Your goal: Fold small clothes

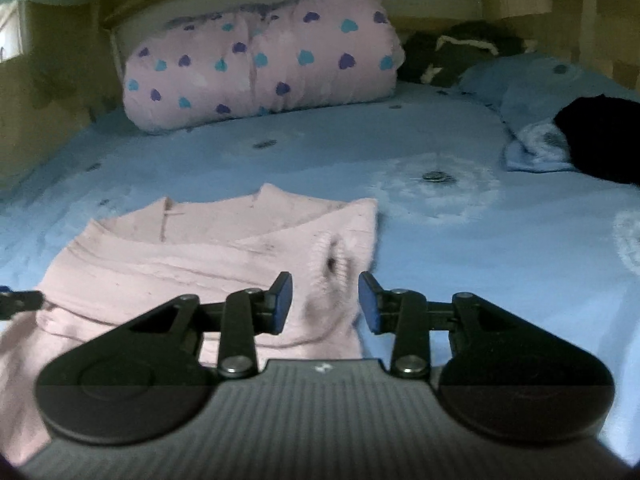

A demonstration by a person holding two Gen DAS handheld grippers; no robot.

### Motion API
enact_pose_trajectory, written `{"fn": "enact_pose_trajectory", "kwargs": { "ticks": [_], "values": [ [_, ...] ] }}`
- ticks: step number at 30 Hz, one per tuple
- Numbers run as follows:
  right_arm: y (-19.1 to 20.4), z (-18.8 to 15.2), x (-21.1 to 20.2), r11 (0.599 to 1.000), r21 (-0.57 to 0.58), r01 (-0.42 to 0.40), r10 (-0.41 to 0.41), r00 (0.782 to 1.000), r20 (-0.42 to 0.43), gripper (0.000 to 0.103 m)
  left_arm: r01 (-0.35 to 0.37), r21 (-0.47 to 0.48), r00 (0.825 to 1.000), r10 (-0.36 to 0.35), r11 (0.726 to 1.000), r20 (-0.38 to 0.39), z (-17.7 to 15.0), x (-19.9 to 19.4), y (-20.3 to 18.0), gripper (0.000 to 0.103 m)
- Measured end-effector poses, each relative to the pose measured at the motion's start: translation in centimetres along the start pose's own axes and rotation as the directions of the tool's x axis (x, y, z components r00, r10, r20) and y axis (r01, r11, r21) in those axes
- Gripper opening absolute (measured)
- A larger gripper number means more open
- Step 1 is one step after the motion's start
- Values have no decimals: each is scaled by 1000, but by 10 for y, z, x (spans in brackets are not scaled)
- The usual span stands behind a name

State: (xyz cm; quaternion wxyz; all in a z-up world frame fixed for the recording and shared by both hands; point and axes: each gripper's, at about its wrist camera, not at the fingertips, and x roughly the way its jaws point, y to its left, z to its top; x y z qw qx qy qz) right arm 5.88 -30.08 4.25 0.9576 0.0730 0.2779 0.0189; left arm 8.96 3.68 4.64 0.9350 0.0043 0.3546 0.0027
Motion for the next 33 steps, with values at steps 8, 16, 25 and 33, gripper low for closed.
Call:
{"fn": "enact_pose_trajectory", "kwargs": {
  "ticks": [8, 16, 25, 33],
  "values": [
    [-2, 8, 46, 996, 64, -67, 73, 993, -92, 19, -1, 17, 1000, 1, 1000, 23, 9, 25, -14, 87],
    [-30, 9, 49, 969, 200, -145, 152, 988, -24, 17, -86, 67, 996, 86, 994, 6, 9, 55, -9, 87],
    [-22, 5, 53, 991, 130, -44, 55, 995, -83, 20, -96, 96, 995, 95, 991, 12, 2, 67, -4, 88],
    [-4, 3, 40, 999, 18, 35, -35, 999, 9, 21, -114, 114, 993, 112, 987, 26, -1, 67, -9, 89]
  ]
}}
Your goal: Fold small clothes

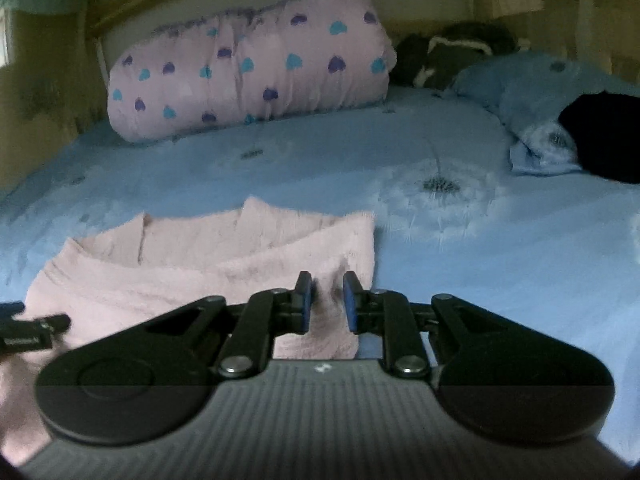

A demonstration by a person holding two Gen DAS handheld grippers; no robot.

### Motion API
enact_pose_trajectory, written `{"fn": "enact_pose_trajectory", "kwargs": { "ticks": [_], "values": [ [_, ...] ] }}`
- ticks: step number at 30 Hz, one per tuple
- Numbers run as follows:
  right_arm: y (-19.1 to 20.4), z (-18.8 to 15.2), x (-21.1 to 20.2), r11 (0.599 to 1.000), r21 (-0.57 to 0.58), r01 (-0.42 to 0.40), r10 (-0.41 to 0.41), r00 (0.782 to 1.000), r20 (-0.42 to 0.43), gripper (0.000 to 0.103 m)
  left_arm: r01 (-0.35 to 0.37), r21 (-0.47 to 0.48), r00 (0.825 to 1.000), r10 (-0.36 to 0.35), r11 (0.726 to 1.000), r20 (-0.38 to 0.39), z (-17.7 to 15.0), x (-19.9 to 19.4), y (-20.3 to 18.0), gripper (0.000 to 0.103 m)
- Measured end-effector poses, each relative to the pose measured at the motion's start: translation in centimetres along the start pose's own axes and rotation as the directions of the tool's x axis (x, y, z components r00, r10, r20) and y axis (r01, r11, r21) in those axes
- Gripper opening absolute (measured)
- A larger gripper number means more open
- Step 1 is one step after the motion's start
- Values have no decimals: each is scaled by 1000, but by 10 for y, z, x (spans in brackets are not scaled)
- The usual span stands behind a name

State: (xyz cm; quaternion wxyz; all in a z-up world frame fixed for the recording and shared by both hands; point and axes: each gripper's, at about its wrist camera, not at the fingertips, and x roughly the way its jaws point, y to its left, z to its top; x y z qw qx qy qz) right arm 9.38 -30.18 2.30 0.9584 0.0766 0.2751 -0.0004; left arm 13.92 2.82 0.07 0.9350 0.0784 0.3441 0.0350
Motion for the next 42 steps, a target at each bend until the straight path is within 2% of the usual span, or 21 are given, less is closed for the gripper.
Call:
{"fn": "enact_pose_trajectory", "kwargs": {
  "ticks": [1, 4, 8, 14, 21, 28, 38, 42],
  "values": [
    [-1, -3, 8, 1000, 1, 8, -8, 999, -35, 21, -3, 2, 1000, 3, 1000, 0, 0, 0, 0, 89],
    [-7, -8, 21, 999, 23, 22, -20, 997, -80, 38, -1, -1, 1000, 1, 1000, -1, 1, -6, 2, 89],
    [-11, -7, 15, 998, 68, 8, -3, 998, -68, 38, 21, -9, 1000, -21, 1000, -3, 0, -26, 6, 89],
    [-4, -7, -14, 999, 37, -15, 16, 1000, -25, 39, 30, -3, 999, -30, 1000, -12, -1, -65, 13, 89],
    [11, -18, -60, 997, 8, -76, 76, 997, 0, 41, 52, -10, 999, -51, 999, 18, -10, -119, 20, 89],
    [34, -44, -120, 990, -43, -136, 137, 990, 26, 42, 97, 6, 995, -97, 995, 18, -35, -161, 20, 89],
    [61, -75, -181, 970, -156, -188, 192, 981, 11, 43, 126, 138, 992, -121, 982, -42, -89, -205, 23, 89],
    [69, -85, -196, 961, -190, -199, 202, 979, -5, 53, 141, 173, 989, -133, 975, -59, -109, -218, 24, 89]
  ]
}}
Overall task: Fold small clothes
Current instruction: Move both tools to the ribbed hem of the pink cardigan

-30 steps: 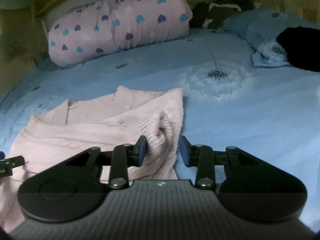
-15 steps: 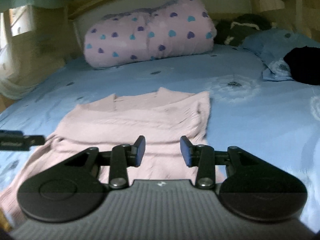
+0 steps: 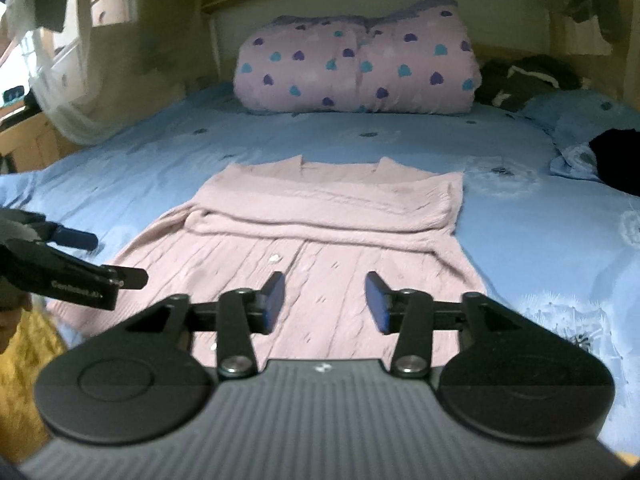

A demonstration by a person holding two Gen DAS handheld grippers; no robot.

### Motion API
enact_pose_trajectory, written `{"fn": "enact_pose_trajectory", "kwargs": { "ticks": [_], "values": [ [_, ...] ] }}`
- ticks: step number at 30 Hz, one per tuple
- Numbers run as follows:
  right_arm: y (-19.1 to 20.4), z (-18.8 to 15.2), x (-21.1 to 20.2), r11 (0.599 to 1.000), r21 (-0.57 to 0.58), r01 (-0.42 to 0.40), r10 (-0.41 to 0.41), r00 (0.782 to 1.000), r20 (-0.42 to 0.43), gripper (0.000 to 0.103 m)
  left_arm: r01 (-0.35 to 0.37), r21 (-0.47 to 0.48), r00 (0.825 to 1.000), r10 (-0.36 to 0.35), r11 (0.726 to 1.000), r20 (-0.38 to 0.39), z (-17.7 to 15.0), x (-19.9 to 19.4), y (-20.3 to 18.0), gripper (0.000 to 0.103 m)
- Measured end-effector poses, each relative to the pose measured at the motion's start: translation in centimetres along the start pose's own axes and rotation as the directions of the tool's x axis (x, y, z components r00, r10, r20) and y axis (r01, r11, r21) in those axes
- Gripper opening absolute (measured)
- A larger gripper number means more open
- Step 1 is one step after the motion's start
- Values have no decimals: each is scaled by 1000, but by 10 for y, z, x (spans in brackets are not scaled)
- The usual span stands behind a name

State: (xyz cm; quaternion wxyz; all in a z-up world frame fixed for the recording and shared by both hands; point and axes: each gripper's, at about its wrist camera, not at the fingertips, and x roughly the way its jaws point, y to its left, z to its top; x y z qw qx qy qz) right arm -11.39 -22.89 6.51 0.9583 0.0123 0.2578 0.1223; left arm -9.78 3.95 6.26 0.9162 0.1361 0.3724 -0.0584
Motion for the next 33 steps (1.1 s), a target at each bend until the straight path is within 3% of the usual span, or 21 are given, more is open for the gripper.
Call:
{"fn": "enact_pose_trajectory", "kwargs": {
  "ticks": [9, 16, 21, 26, 33],
  "values": [
    [18, -24, -18, 996, -86, -17, 13, 998, -57, 54, 45, 68, 999, -44, 997, -10, -34, -23, -10, 90],
    [33, -45, -25, 981, -196, -2, -22, 992, -122, 54, 78, 119, 996, -72, 990, -52, -53, -20, -19, 90],
    [39, -55, -22, 973, -228, -23, -16, 986, -166, 54, 28, 136, 998, -21, 990, -51, -56, -6, -22, 90],
    [44, -63, -12, 954, -298, 7, -69, 978, -198, 54, -23, 131, 999, 27, 991, -33, -53, 5, -17, 90],
    [45, -64, -6, 937, -345, 56, -116, 981, -157, 62, -66, 152, 998, 68, 986, -8, -48, 18, -18, 91]
  ]
}}
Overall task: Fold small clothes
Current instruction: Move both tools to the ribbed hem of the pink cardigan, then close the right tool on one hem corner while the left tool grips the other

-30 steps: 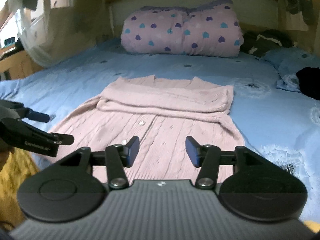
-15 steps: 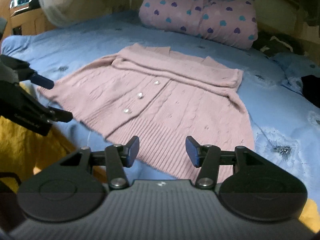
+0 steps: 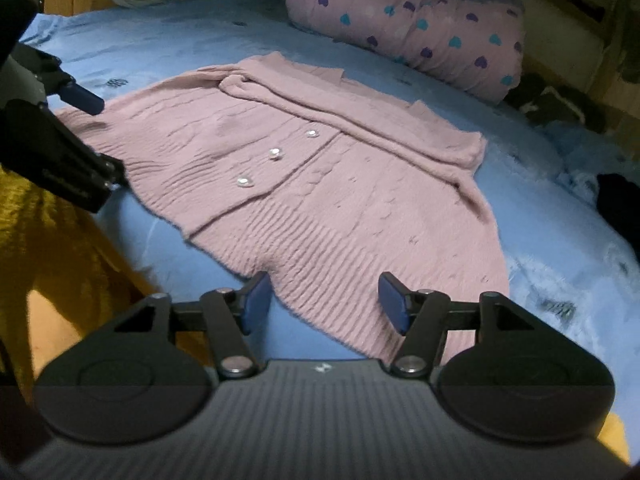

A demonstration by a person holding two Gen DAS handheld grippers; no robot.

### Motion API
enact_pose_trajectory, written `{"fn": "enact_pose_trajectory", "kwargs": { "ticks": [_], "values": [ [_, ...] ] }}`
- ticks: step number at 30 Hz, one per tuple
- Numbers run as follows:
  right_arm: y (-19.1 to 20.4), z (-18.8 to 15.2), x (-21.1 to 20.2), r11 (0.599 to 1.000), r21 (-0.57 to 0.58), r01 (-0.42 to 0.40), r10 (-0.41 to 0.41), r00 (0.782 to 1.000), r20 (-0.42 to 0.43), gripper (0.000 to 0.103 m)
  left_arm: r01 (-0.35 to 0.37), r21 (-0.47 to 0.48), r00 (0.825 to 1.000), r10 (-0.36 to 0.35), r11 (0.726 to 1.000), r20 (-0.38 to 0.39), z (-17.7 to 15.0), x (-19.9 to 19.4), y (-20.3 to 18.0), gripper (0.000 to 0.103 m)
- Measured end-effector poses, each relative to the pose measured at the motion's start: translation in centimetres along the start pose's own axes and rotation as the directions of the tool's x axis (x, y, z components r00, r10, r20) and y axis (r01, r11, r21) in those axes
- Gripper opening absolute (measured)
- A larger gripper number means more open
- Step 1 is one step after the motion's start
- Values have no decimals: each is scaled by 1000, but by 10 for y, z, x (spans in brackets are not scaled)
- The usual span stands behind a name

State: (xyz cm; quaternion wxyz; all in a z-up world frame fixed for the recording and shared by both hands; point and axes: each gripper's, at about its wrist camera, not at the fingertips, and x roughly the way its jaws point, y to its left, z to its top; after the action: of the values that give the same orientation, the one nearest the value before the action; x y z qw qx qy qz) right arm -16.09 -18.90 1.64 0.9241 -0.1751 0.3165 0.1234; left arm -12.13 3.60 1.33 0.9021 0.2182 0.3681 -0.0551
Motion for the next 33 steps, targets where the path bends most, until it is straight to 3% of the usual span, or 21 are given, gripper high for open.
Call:
{"fn": "enact_pose_trajectory", "kwargs": {
  "ticks": [13, 17, 24, 26, 27, 28, 30, 31, 33],
  "values": [
    [-4, -4, -2, 998, -57, 23, -24, 999, -26, 62, -11, -71, 1000, 11, 997, 5, 3, 16, 10, 92],
    [-9, -1, 11, 1000, -6, 26, -26, 1000, -6, 62, -16, -66, 1000, 17, 998, 17, 1, 16, 10, 92],
    [-16, -2, 27, 988, 62, 143, -145, 989, 31, 61, -80, -67, 995, 83, 995, 47, -2, 20, 8, 90],
    [-15, -5, 24, 986, 61, 158, -161, 986, 43, 59, -91, -69, 994, 95, 993, 59, -3, 20, 8, 80],
    [-15, -6, 23, 985, 52, 166, -168, 984, 52, 57, -93, -67, 993, 97, 993, 66, -4, 20, 7, 70],
    [-15, -7, 22, 984, 47, 172, -174, 983, 58, 50, -92, -62, 993, 96, 994, 73, -4, 19, 6, 63],
    [-15, -7, 19, 983, 44, 177, -180, 981, 69, 32, -77, -43, 994, 80, 996, 81, -5, 17, 3, 32],
    [-16, -7, 19, 983, 45, 176, -179, 981, 70, 17, -74, -40, 994, 77, 996, 81, -5, 17, 2, 25],
    [-18, -6, 19, 985, 55, 163, -167, 983, 77, 13, -78, -49, 993, 82, 996, 82, -4, 16, 2, 13]
  ]
}}
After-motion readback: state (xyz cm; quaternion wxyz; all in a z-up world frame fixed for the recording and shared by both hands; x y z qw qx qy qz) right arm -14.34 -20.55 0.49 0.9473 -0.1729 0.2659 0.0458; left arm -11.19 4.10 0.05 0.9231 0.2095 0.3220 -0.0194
